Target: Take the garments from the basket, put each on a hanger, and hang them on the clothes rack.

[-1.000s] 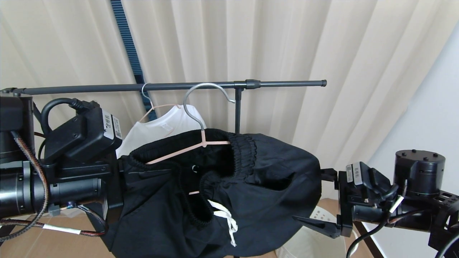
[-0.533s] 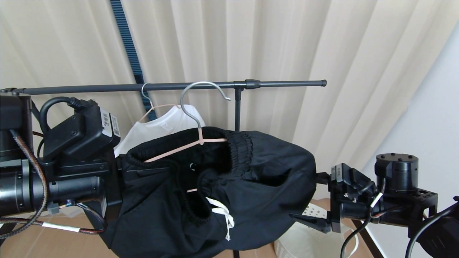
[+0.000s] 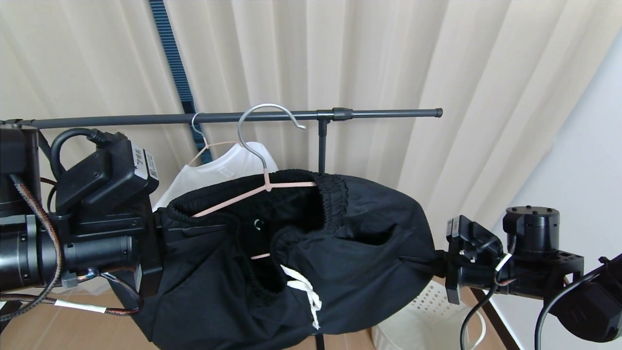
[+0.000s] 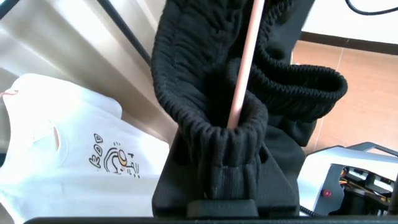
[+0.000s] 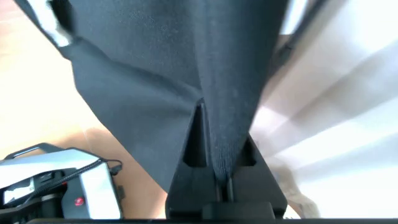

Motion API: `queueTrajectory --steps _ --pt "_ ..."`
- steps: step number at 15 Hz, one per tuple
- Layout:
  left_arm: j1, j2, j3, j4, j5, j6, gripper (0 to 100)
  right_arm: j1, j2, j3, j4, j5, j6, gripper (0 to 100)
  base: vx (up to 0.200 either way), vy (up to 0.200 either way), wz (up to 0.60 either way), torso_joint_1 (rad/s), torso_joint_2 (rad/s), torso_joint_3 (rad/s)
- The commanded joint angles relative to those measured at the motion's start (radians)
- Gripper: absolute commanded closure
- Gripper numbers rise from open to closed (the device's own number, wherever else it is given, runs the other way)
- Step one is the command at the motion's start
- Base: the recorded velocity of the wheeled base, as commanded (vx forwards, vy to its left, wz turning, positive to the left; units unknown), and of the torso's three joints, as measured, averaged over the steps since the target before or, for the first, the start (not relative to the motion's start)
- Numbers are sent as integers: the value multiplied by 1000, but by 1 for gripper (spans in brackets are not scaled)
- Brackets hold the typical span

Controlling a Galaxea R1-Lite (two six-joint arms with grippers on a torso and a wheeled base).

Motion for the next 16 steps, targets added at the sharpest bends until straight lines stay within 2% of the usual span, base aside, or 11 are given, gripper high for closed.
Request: queueTrajectory --steps 1,5,12,16 --pt "14 -10 6 0 0 -2 100 -49 34 -31 3 1 2 100 0 0 0 0 0 0" --pt "22 -33 8 0 0 -44 100 -77 82 -60 6 0 5 100 0 0 0 0 0 0" --pt "31 -73 3 -2 0 -131 100 -78 134 -81 8 -59 8 100 0 0 0 0 0 0" --pt "33 -66 6 -19 2 -137 100 -71 117 -60 0 -60 7 100 0 0 0 0 0 0"
